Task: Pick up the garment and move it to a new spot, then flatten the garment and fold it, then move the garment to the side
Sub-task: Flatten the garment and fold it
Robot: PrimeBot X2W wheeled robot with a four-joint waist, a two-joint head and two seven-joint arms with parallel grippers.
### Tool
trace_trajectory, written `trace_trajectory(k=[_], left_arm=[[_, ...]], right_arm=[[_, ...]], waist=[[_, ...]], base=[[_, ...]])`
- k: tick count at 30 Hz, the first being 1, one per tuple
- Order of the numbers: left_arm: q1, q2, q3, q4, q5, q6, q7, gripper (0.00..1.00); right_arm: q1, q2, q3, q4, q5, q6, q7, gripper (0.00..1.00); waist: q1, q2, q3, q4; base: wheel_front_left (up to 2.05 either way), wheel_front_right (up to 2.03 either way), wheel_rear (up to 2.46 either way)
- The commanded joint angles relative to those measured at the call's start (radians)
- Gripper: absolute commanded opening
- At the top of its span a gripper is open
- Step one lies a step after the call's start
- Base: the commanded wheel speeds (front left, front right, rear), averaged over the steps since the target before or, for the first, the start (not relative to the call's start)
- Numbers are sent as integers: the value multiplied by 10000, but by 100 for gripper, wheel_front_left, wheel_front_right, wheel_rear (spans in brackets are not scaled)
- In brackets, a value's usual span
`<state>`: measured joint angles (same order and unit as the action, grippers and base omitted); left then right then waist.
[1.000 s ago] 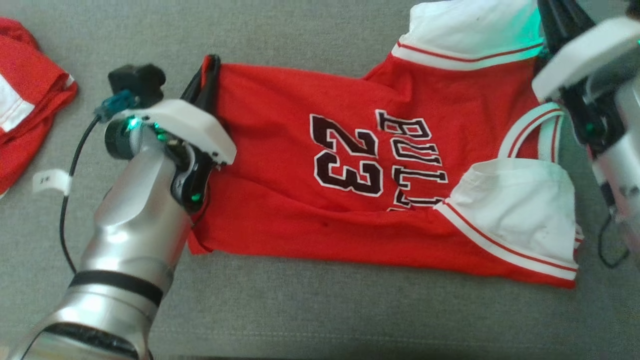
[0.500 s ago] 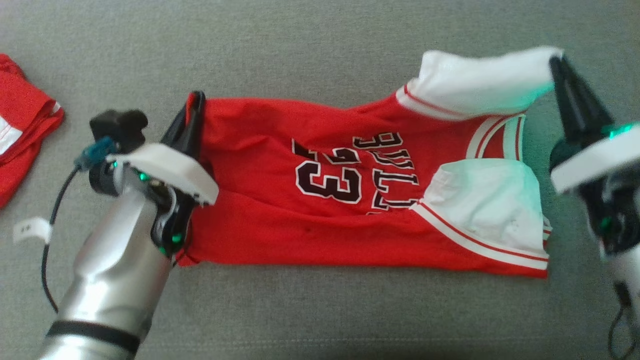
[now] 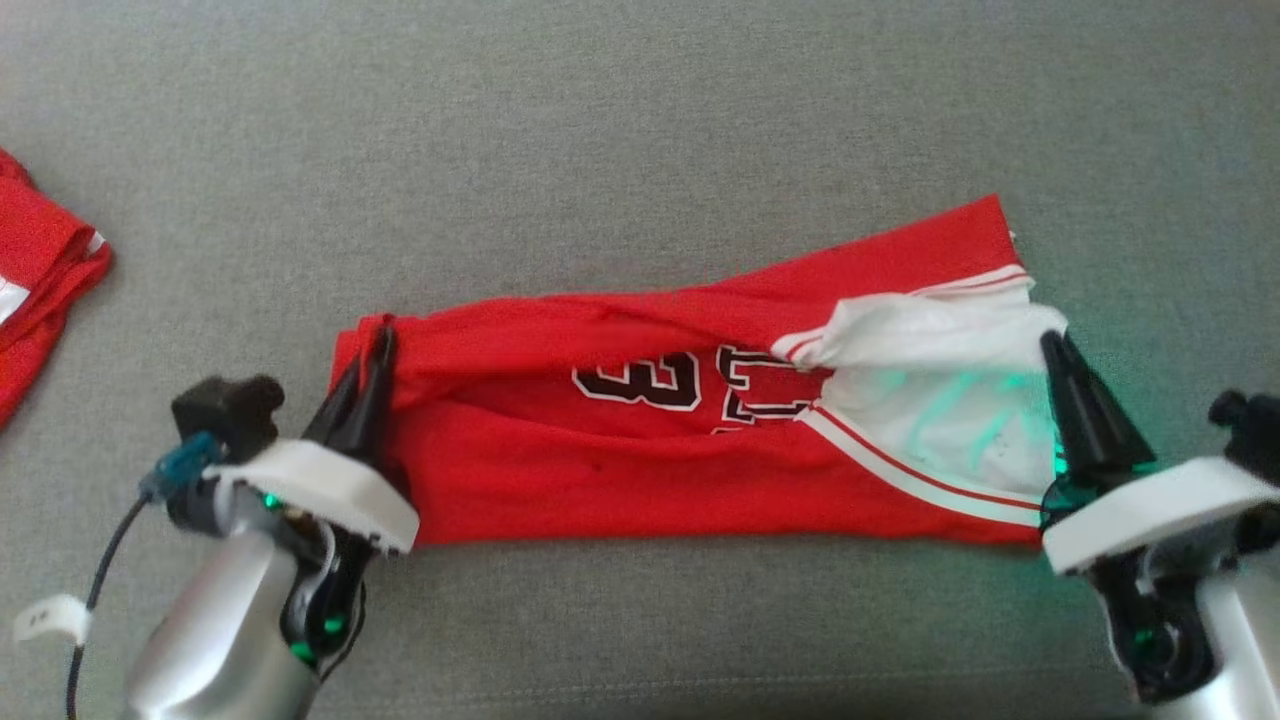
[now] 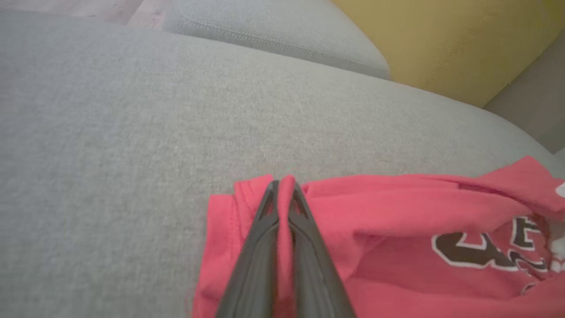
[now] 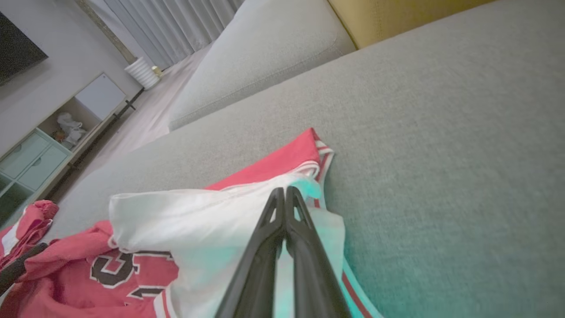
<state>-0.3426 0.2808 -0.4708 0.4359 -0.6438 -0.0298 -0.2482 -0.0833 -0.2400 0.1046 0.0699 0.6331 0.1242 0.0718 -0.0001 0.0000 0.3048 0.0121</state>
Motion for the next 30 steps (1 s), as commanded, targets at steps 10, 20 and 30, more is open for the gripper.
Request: trace_trajectory(k=[10, 20, 30], left_arm=[[704, 301, 704, -247, -53, 341, -125, 100], [1666, -2, 1844, -1488, 999, 1120, -133, 100], [2734, -547, 2740, -3885, 2836, 1808, -134, 100]], right_arm=[[1132, 590, -129, -354, -953, 65, 491, 100], [1415, 1065, -331, -996, -2397, 65, -407, 100], [1169, 1433, -802, -2615, -4254, 65, -816, 100]], waist=[[1, 0, -154, -40], [1, 0, -486, -139], [1, 0, -1137, -90]], base=[[0, 0, 0], [0, 0, 0], [0, 0, 0]])
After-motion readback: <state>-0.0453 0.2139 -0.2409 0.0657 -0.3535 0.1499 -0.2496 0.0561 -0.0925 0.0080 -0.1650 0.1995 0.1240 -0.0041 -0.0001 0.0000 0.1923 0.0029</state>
